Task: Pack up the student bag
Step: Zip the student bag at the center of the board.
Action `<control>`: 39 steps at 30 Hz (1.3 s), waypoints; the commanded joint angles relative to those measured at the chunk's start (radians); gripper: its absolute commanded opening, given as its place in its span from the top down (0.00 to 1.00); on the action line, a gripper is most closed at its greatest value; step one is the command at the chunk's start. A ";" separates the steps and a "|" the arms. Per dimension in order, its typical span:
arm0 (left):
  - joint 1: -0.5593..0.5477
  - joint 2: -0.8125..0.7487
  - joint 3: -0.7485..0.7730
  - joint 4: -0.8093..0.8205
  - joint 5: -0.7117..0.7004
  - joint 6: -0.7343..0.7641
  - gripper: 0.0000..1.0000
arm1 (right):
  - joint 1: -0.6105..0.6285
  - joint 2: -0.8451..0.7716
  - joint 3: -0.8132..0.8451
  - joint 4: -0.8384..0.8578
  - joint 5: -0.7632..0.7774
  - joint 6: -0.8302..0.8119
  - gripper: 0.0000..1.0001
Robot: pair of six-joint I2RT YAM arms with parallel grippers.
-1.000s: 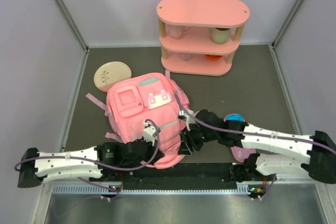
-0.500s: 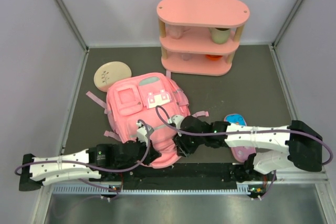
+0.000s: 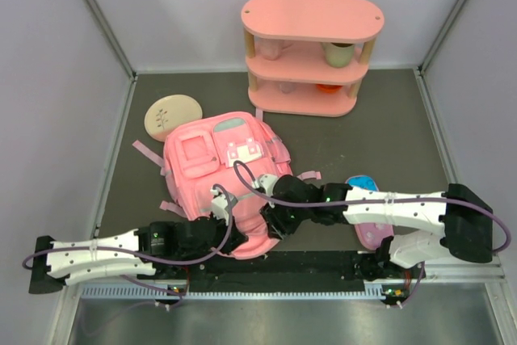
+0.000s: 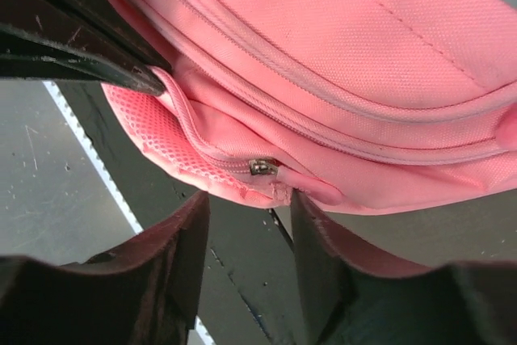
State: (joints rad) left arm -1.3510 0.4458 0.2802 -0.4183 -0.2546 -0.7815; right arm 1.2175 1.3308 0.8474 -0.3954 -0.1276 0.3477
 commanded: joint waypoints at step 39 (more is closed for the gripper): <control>0.001 -0.019 -0.027 0.049 -0.023 -0.018 1.00 | -0.161 -0.180 -0.367 0.562 -0.052 0.510 0.50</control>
State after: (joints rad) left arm -1.3510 0.4240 0.2649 -0.4114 -0.2523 -0.7910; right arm 1.0618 1.1351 0.4892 -0.0021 -0.1379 0.8055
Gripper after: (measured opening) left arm 0.021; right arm 0.517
